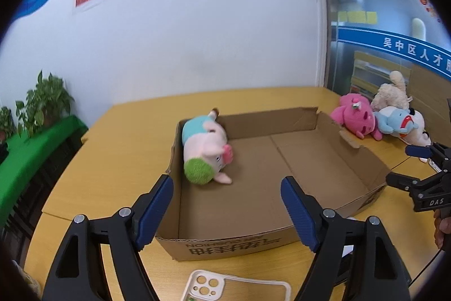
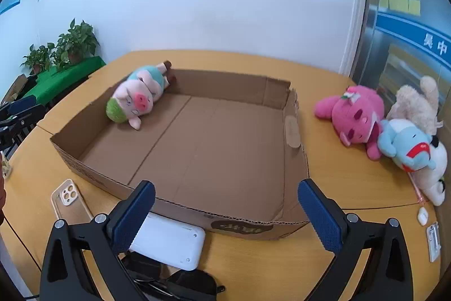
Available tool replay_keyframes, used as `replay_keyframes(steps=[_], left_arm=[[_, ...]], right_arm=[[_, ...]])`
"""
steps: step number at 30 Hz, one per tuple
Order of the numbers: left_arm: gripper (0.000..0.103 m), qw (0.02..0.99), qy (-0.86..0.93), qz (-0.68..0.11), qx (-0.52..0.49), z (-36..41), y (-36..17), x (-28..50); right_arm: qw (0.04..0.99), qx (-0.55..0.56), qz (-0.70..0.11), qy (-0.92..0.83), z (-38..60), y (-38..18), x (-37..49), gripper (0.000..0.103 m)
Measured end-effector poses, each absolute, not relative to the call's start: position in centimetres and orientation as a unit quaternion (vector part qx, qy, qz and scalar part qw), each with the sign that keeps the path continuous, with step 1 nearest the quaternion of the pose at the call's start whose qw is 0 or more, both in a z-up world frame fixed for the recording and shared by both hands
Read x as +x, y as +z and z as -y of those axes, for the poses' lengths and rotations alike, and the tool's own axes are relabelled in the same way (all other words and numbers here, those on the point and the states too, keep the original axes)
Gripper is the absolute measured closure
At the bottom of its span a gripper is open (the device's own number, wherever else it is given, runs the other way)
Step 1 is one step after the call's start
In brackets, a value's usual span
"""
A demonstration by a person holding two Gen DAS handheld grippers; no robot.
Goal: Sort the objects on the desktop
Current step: 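Withdraw the left tool from the box toward the black charger box, then grasp the black UGREEN charger box with the left tool and lift it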
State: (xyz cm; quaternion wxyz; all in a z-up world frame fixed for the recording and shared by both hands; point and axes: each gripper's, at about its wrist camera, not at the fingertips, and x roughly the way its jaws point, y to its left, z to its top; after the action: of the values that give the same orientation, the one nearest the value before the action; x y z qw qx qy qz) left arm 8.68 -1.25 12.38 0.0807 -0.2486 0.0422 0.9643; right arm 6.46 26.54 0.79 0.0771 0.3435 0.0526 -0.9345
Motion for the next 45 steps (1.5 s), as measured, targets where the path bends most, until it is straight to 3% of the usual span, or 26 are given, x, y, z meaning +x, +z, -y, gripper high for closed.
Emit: replay_keyframes(steps=[12,20,29,37,45], left_arm=[[0.024,0.105,0.967,-0.013,-0.233,-1.1,13.9,13.3],[0.024,0.13,0.954,-0.006,-0.268,-2.8,12.2,16.2],[0.024,0.183,0.928,0.005,-0.326,-4.9,8.3,18.5],[0.024,0.228,0.882,0.033,-0.41,-5.9,3.3,17.8],[0.024,0.285,0.837,0.056,-0.464,-5.5,0.8,16.5]], right_arm=[[0.089,0.294,-0.068,-0.949,-24.2,4.2,10.5,0.0],[0.115,0.291,-0.062,-0.948,-25.6,3.7,14.5,0.0],[0.191,0.346,-0.063,-0.916,-29.4,-1.7,20.4,0.0],[0.255,0.437,-0.081,-0.859,-26.1,-8.7,20.8,0.0],[0.336,0.427,-0.074,-0.836,-22.0,-9.7,21.3,0.001]])
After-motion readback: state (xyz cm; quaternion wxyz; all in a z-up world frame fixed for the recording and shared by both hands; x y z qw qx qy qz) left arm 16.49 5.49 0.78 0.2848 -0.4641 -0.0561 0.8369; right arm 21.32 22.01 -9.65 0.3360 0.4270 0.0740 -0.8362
